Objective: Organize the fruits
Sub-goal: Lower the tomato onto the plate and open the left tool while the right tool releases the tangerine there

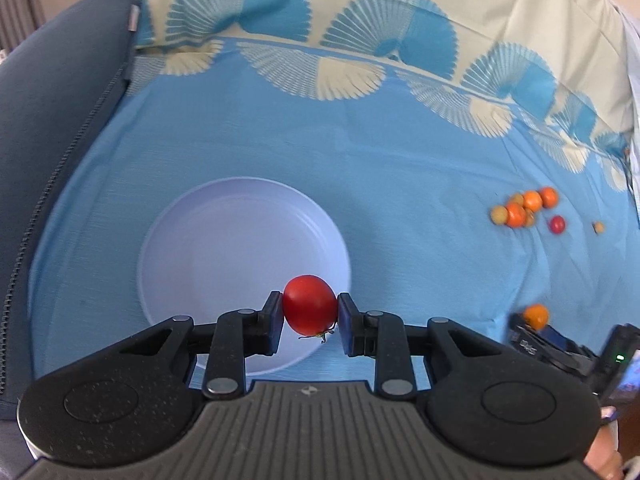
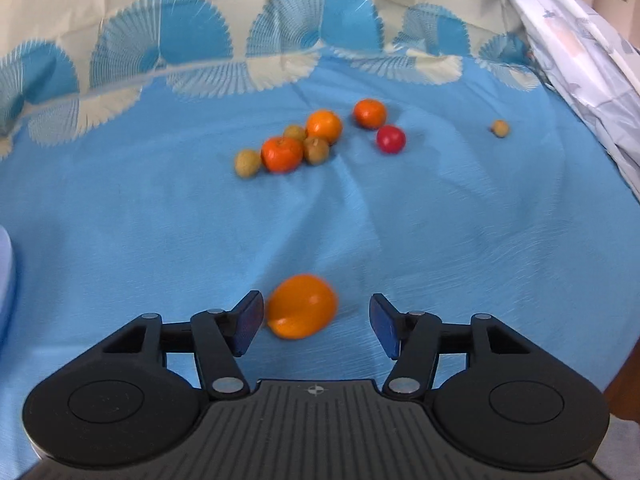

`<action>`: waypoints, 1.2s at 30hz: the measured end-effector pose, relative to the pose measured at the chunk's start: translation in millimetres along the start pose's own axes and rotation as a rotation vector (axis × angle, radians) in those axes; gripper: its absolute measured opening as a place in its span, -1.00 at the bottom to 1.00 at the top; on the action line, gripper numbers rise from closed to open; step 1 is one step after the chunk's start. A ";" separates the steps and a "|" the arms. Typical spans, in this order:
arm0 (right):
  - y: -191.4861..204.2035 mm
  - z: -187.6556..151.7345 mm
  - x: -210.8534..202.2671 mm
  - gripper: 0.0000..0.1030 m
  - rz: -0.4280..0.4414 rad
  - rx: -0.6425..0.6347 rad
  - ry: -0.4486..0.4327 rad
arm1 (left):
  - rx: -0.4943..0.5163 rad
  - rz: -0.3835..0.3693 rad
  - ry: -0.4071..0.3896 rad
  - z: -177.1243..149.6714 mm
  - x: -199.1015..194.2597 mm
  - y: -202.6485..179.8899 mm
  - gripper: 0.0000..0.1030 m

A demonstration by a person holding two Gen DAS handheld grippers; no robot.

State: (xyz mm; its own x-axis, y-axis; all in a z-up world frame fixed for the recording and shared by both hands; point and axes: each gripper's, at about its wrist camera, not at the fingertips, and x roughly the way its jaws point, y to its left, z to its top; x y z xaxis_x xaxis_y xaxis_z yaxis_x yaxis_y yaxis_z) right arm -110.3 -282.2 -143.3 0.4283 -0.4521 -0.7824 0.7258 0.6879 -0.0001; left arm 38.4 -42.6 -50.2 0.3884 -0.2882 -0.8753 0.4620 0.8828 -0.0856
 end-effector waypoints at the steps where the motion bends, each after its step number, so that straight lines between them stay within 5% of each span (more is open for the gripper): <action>1: -2.1 -3.5 1.6 0.20 0.003 0.012 -0.019 | 0.004 -0.003 0.006 -1.7 2.1 -3.1 -0.39; 8: -3.6 -4.9 6.5 0.25 0.017 -0.010 -0.070 | 0.026 -0.007 0.039 -4.5 14.5 -16.9 -0.39; 11: 2.3 -7.9 4.7 -0.11 0.022 -0.065 -0.089 | 0.034 -0.006 0.044 -6.1 15.1 -19.1 -0.39; 18: 22.9 -5.3 -22.2 -0.16 0.040 -0.192 -0.127 | 0.013 -0.004 0.013 -2.0 5.2 -12.3 -0.39; 28: 135.7 9.1 -108.0 -0.17 0.428 -0.393 -0.228 | -0.054 0.097 -0.028 13.8 -2.8 51.4 -0.39; 36: 205.1 -4.1 -92.6 -0.17 0.490 -0.575 -0.155 | -0.069 0.175 0.041 18.4 39.6 86.0 -0.38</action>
State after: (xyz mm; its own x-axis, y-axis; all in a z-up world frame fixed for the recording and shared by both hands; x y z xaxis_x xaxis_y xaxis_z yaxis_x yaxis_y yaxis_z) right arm -3.3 -97.0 -73.5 0.7298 -0.0651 -0.6805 0.0580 0.9978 -0.0333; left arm 108.1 15.1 -83.4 0.4251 -0.1137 -0.8980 0.3337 0.9419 0.0388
